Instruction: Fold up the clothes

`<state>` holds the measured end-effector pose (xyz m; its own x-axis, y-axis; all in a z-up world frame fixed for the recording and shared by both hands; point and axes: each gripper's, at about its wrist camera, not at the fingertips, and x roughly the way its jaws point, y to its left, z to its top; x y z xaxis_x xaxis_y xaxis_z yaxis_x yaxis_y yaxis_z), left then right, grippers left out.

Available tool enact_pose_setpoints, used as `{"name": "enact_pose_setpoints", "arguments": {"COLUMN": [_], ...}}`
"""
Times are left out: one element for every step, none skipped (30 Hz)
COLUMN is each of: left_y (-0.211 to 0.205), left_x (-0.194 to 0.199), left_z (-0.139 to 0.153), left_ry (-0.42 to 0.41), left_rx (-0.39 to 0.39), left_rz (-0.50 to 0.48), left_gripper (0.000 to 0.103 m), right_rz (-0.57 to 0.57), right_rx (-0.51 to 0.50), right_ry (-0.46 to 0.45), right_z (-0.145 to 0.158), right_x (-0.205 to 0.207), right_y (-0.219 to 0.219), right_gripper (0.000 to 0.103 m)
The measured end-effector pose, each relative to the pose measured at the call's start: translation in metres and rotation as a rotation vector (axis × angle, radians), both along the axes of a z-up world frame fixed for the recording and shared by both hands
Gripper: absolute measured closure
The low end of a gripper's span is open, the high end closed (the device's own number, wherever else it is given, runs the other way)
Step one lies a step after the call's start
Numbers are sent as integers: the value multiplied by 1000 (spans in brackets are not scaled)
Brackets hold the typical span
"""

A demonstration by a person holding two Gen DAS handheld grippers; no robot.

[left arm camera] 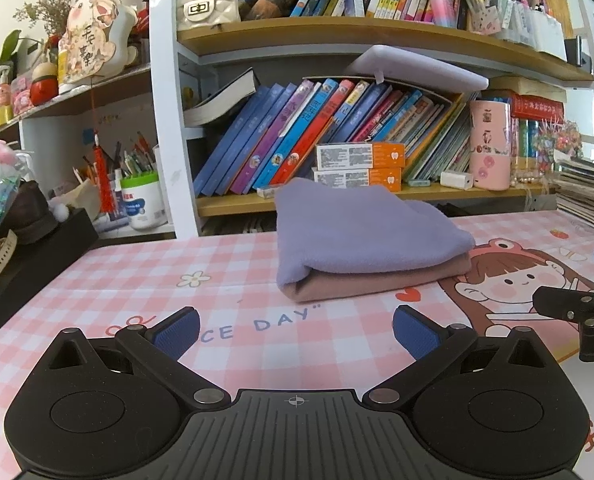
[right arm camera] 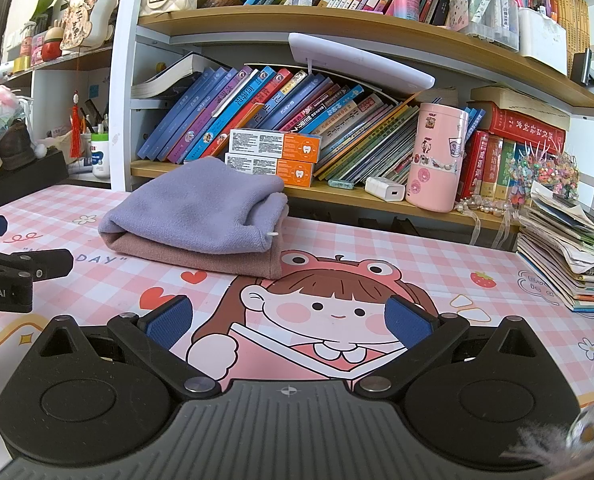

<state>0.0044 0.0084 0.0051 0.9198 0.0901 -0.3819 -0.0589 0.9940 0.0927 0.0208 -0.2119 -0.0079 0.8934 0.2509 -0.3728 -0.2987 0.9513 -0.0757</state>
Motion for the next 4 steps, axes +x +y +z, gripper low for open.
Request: {"name": "enact_pose_setpoints", "arguments": {"left_y": [0, 0, 0, 0], "left_x": [0, 0, 1, 1], "left_z": [0, 0, 0, 0], "left_ry": [1, 2, 4, 7], "left_rx": [-1, -2, -2, -3], "left_rz": [0, 1, 3, 5], "left_gripper": [0, 0, 0, 0], "right_rz": [0, 0, 0, 0], "right_rx": [0, 0, 0, -1], "right_ry": [0, 0, 0, 0], "right_z": [0, 0, 0, 0], "right_x": [0, 0, 0, 0], "right_y": [0, 0, 0, 0], "right_gripper": [0, 0, 0, 0]}}
